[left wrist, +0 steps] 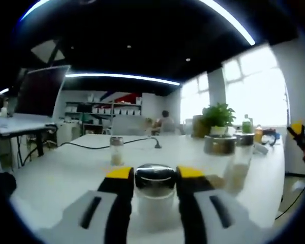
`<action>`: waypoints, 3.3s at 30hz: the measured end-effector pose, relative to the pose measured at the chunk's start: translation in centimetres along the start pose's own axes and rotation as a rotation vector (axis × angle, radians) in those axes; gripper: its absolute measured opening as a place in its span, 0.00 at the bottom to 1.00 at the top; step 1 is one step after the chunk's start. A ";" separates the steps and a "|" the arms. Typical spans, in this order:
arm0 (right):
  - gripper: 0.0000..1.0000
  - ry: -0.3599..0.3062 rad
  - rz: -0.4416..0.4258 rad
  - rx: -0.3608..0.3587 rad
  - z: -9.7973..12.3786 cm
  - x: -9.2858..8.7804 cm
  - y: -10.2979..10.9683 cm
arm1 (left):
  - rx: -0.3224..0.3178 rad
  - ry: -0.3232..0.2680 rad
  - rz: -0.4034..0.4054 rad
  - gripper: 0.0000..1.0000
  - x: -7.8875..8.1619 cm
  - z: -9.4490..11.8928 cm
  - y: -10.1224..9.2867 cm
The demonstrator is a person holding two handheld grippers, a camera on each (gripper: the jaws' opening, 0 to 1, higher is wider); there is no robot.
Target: Rotate the seasoning bottle until the label or dispensing opening points toward the visible target arrow and the bottle remains upright within the marked orientation range
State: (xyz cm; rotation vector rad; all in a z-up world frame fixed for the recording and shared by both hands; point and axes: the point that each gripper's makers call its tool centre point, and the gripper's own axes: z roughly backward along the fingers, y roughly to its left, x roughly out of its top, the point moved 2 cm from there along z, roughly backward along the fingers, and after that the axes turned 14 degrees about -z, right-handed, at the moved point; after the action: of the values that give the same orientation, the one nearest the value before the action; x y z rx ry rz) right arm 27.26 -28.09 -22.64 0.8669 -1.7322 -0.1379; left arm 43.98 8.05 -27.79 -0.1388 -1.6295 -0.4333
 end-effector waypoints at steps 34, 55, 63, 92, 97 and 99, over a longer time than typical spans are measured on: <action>0.10 0.006 -0.055 0.040 0.1 -0.1 0.7 | -0.355 -0.018 0.031 0.33 -0.1 -0.8 -0.5; 0.10 0.008 -0.133 0.087 -0.1 -0.1 1.2 | -0.760 -0.009 0.013 0.33 0.3 -0.7 -2.3; 0.10 0.014 -0.135 0.093 -0.2 -0.2 1.4 | -0.839 0.008 -0.017 0.33 0.5 -1.0 -2.7; 0.10 0.041 -0.117 0.085 -0.7 -1.2 1.6 | -0.432 -0.022 0.186 0.44 1.3 0.4 -2.0; 0.10 0.040 -0.112 0.082 -0.6 -1.1 1.5 | -0.290 0.006 0.092 0.46 0.5 0.2 -0.9; 0.10 0.040 -0.110 0.080 -0.6 -1.1 1.5 | -0.296 0.003 0.090 0.50 0.8 0.2 -1.3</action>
State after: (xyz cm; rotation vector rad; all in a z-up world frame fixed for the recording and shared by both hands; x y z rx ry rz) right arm 27.20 -26.11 -22.54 1.0184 -1.6625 -0.1241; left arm 43.29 6.76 -27.30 -0.4316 -1.5426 -0.6033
